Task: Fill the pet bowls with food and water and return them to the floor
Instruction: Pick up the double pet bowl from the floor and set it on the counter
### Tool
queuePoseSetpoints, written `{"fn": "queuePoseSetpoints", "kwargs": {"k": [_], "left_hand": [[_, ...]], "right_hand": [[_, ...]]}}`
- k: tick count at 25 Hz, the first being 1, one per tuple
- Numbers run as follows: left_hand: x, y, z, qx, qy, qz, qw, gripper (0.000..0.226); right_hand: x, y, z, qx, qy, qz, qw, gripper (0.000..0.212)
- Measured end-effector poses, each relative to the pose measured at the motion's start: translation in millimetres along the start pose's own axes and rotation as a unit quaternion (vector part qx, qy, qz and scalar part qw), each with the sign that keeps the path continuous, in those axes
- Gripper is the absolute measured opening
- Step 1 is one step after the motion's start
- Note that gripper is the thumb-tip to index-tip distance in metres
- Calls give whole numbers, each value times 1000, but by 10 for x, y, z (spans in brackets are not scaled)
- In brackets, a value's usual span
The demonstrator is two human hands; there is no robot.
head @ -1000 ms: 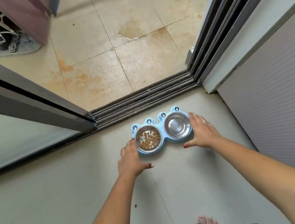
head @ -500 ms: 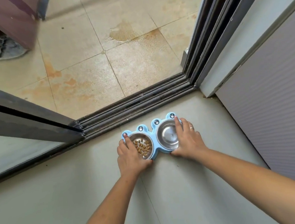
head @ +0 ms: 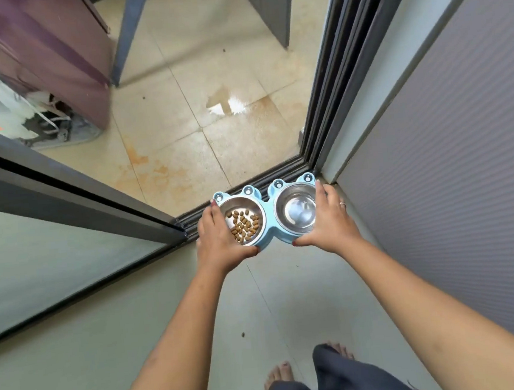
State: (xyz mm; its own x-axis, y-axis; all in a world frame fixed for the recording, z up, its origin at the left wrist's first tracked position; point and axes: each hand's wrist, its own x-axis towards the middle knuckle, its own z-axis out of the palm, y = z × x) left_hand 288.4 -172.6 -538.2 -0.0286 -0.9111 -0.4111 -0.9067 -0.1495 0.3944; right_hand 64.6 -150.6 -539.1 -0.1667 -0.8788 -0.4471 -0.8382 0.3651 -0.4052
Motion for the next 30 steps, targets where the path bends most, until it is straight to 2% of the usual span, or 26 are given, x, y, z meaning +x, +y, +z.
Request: {"fn": "queuePoseSetpoints", "kwargs": {"k": [5, 10, 16, 19, 23, 30], "left_hand": [[-989, 843, -1518, -64, 9, 65, 996, 135], [-2002, 1635, -2994, -100, 28, 150, 983, 134], [-2909, 2240, -4187, -162, 77, 276, 944, 149], [-3204, 2533, -4384, -200, 78, 327, 920, 152], [-3372, 2964, -4228, -227, 50, 377, 897, 151], [-3746, 4049, -3490, -198, -113, 472, 851, 152]], "right_hand": [[-1206, -588, -1582, 75, 50, 7, 996, 142], [-2578, -1191, -3173, 76, 137, 17, 987, 143], [-3871, -1513, -4341, 113, 224, 16, 968, 145], [-4326, -1454, -4595, 137, 267, 24, 954, 143], [-4735, -1157, -4733, 150, 314, 63, 935, 144], [-5525, -182, -4638, 210, 402, 191, 870, 143]]}}
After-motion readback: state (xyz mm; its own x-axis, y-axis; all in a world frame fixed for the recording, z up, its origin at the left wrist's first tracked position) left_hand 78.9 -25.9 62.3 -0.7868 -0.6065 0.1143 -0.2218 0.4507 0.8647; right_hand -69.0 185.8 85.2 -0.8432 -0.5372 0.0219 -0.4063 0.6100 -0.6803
